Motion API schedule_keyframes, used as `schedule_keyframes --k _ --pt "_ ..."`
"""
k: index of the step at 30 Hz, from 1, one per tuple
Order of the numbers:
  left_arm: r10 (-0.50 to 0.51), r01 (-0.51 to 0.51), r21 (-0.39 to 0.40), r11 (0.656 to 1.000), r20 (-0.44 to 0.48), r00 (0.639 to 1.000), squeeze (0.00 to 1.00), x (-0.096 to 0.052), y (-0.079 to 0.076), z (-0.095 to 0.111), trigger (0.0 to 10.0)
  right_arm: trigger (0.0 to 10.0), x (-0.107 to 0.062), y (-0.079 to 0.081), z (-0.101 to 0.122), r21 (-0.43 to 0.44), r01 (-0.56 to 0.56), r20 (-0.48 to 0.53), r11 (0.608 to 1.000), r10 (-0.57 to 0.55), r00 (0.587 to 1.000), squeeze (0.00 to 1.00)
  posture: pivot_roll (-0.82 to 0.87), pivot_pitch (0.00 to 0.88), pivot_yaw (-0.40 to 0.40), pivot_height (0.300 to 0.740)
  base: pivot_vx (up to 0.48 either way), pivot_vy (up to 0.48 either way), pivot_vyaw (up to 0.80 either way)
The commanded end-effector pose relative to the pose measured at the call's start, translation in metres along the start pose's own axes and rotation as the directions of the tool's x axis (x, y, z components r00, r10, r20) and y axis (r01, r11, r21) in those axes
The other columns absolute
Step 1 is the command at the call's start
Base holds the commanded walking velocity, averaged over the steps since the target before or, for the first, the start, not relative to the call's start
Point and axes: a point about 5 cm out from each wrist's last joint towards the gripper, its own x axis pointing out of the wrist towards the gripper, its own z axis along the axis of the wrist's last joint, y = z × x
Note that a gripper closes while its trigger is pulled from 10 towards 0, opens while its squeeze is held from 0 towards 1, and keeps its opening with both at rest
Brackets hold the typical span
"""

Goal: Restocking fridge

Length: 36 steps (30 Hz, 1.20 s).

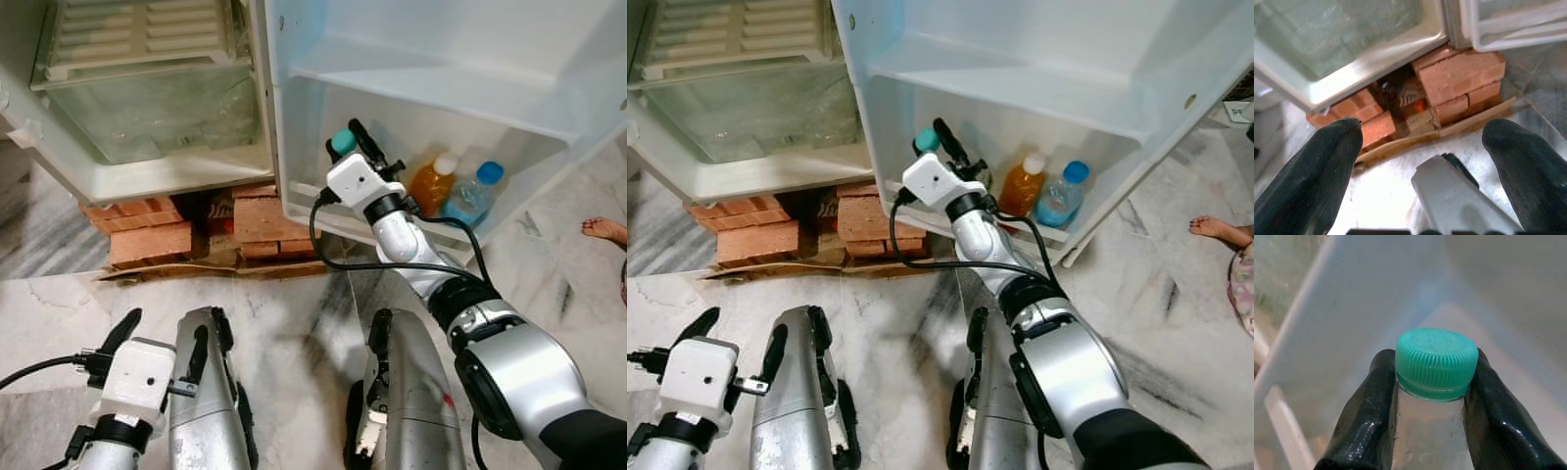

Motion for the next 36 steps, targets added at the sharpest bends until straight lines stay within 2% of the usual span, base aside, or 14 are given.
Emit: schedule_keyframes --k 1,5,8,11,13,14,20,21,29,36 --pt "-0.003 0.003 -0.004 1.000 -0.028 1.000 0.00 -0.004 -0.001 -0.002 10.0 10.0 -0.015 -0.008 -0.032 0.008 0.047 -0.171 0.999 -0.045 0.984 0.00 0.30 0.354 -0.051 0.514 0.000 0.000 0.00" --pt "-0.001 0.000 -0.007 1.000 -0.034 0.999 0.00 -0.003 -0.001 -0.003 10.0 10.0 -0.018 -0.013 -0.038 0.013 0.065 -0.199 0.998 -0.061 0.978 0.00 0.30 0.342 -0.053 0.514 0.000 0.000 0.00" --pt "-0.010 0.009 -0.013 1.000 -0.038 0.999 0.00 -0.002 -0.004 -0.005 10.0 10.0 -0.024 -0.023 -0.051 0.062 0.123 -0.282 0.991 -0.101 0.954 0.00 0.29 0.340 -0.047 0.514 0.000 0.000 0.00" --pt "-0.012 0.012 -0.013 1.000 -0.039 0.999 0.00 0.001 -0.003 -0.005 10.0 10.0 -0.027 -0.025 -0.056 0.074 0.140 -0.315 0.987 -0.110 0.943 0.00 0.29 0.333 -0.043 0.514 0.000 0.000 0.00" --pt "-0.012 0.012 -0.013 1.000 -0.039 0.999 0.00 0.003 -0.002 -0.006 10.0 10.0 -0.029 -0.026 -0.059 0.076 0.149 -0.335 0.986 -0.115 0.935 0.76 0.29 0.328 -0.039 0.514 0.000 0.000 0.00" --pt "-0.012 0.012 -0.014 1.000 -0.039 0.999 0.00 0.004 -0.002 -0.006 10.0 10.0 -0.030 -0.027 -0.061 0.074 0.154 -0.347 0.985 -0.119 0.930 0.86 0.29 0.328 -0.039 0.514 0.000 0.000 0.00" --pt "-0.014 0.014 -0.014 1.000 -0.042 0.999 0.00 0.006 -0.001 -0.007 10.0 10.0 -0.032 -0.029 -0.066 0.085 0.170 -0.389 0.982 -0.124 0.913 0.86 0.29 0.320 -0.031 0.514 0.000 0.000 0.00" --pt "-0.015 0.014 -0.015 1.000 -0.047 0.999 0.00 0.006 -0.001 -0.008 10.0 10.0 -0.033 -0.030 -0.068 0.083 0.170 -0.401 0.982 -0.123 0.908 1.00 0.30 0.318 -0.028 0.514 0.000 0.000 0.00" --pt "-0.012 0.011 -0.012 1.000 -0.052 0.999 0.00 0.009 0.001 -0.010 10.0 10.0 -0.032 -0.032 -0.068 0.067 0.173 -0.408 0.983 -0.131 0.904 1.00 0.30 0.308 -0.024 0.514 0.000 0.000 0.00" --pt "-0.008 0.008 -0.004 1.000 -0.039 0.999 0.00 0.017 0.003 -0.011 10.0 10.0 -0.019 -0.040 -0.054 0.074 0.203 -0.341 0.976 -0.166 0.925 1.00 0.29 0.272 -0.026 0.514 0.000 0.000 0.00"
